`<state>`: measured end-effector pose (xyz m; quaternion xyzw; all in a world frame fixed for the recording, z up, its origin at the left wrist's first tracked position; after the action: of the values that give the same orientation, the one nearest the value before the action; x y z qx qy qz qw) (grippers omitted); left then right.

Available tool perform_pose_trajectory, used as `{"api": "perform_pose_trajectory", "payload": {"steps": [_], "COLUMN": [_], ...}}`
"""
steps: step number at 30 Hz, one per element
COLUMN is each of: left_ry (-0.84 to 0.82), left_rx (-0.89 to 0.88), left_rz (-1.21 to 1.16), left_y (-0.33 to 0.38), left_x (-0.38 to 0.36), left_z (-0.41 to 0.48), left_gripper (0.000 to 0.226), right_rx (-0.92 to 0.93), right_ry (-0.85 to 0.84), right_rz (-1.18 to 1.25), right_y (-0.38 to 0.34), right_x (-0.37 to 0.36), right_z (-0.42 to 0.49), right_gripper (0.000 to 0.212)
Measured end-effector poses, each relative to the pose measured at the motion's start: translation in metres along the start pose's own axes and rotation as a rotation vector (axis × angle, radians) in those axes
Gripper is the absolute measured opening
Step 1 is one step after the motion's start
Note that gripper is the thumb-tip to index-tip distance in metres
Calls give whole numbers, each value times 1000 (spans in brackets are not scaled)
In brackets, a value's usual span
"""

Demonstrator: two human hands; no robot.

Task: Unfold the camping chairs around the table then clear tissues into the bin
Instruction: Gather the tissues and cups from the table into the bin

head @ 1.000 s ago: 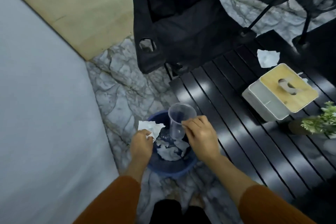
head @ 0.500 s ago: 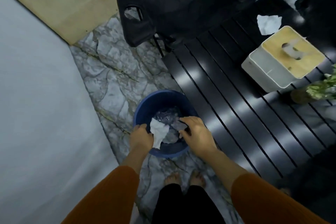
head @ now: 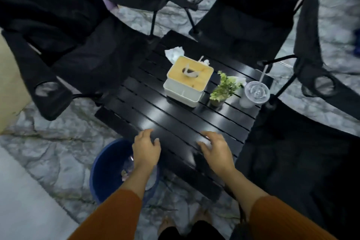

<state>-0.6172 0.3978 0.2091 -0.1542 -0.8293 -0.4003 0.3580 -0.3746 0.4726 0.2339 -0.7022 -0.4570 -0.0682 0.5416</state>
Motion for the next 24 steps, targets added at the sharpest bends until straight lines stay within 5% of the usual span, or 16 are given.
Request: {"api": "perform_pose_trajectory", "payload": {"steps": [7, 17, 24], "left_ry": [-23, -15, -343], "left_rx": [-296, -604, -646], "left_rz": [-94, -119, 29], "left_y": [131, 301, 352], "left_x": [-75, -65, -101], "left_z": [-4, 78, 158], "left_gripper": [29, 26, 42], "right_rx": [-210, -258, -313], "right_ry": [232, 500, 586], "right_rz": [202, 473, 602], "right_y": [102, 144, 148], "right_x": [82, 139, 130], "right_z": [-20, 10, 58], "right_gripper": [37, 70, 90]}}
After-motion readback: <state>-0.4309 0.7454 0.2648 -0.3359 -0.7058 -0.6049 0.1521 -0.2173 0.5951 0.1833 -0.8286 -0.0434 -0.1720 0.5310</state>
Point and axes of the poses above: each hand's wrist, its own z-axis towards the middle knuckle, its own x-axis out of the back of the hand, y = z × x, the point moved 10 cm from there along z, towards the middle knuckle, and after that the axes turned 10 degrees about -y, right-handed, at the moved point
